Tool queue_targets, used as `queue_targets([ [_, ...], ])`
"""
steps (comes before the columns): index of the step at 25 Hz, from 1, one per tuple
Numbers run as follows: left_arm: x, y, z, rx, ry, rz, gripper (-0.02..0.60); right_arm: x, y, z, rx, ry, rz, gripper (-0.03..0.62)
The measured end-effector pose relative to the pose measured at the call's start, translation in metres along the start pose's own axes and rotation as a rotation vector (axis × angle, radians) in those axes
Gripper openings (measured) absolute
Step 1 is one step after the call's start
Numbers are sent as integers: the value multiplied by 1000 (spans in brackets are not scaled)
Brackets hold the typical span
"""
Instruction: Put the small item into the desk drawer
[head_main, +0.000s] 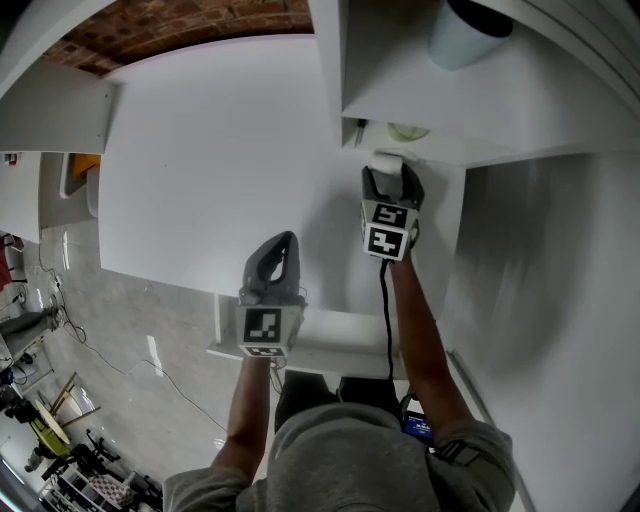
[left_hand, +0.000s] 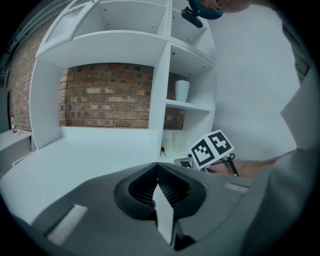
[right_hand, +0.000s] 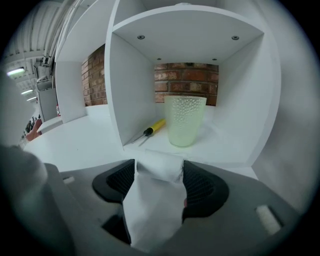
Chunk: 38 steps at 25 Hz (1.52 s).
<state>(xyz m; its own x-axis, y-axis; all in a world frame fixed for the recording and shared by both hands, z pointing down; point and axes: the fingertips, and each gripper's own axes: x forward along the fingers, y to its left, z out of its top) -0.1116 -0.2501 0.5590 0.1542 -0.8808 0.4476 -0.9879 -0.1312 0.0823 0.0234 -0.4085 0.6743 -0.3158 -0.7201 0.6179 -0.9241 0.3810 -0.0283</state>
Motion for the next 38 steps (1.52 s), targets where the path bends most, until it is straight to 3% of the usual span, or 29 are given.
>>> queue_targets([
  [3, -1, 3, 1, -1, -1, 0, 12, 0, -2, 0, -8, 6, -20, 276],
  [20, -16, 16, 5, 2, -17, -2, 12, -16, 0, 8, 10, 2, -32, 268],
  [38, -71, 6, 42, 44, -90, -58, 12, -126, 18, 52, 3, -129, -60, 268],
])
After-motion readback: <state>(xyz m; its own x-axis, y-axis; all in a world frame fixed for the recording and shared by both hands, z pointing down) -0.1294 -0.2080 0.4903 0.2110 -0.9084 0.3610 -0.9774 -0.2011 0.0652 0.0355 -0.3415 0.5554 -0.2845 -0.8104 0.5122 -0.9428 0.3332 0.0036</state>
